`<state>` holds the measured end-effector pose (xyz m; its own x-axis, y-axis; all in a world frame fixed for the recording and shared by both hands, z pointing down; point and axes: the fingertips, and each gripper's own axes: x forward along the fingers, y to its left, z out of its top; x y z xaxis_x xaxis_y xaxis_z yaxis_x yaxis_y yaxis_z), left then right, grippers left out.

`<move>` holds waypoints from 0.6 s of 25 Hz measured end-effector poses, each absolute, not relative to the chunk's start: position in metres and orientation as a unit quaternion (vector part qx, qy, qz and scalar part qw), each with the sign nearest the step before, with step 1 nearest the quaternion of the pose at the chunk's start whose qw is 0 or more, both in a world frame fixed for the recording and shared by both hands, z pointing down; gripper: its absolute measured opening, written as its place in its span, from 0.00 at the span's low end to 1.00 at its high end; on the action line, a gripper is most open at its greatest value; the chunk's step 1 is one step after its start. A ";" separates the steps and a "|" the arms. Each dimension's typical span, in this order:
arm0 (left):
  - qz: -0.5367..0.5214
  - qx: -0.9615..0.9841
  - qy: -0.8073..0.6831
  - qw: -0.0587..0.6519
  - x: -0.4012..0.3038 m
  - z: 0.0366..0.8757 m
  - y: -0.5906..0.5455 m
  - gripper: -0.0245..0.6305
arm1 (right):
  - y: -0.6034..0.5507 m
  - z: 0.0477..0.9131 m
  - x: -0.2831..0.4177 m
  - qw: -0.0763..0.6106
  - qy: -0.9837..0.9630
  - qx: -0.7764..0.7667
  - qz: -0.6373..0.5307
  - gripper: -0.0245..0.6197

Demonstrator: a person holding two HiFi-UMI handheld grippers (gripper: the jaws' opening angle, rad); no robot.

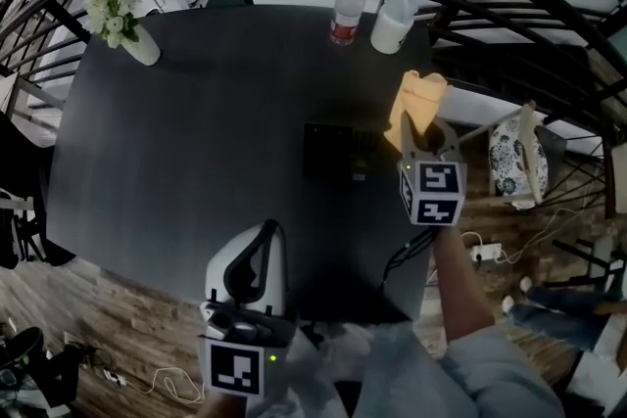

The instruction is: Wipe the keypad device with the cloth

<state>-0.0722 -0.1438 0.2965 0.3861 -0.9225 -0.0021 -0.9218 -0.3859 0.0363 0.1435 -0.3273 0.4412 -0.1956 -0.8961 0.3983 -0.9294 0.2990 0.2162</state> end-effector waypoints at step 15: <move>0.001 0.837 -0.547 0.020 -0.066 0.301 -0.143 0.06 | -0.286 0.493 0.126 0.257 -0.791 0.550 0.074 0.15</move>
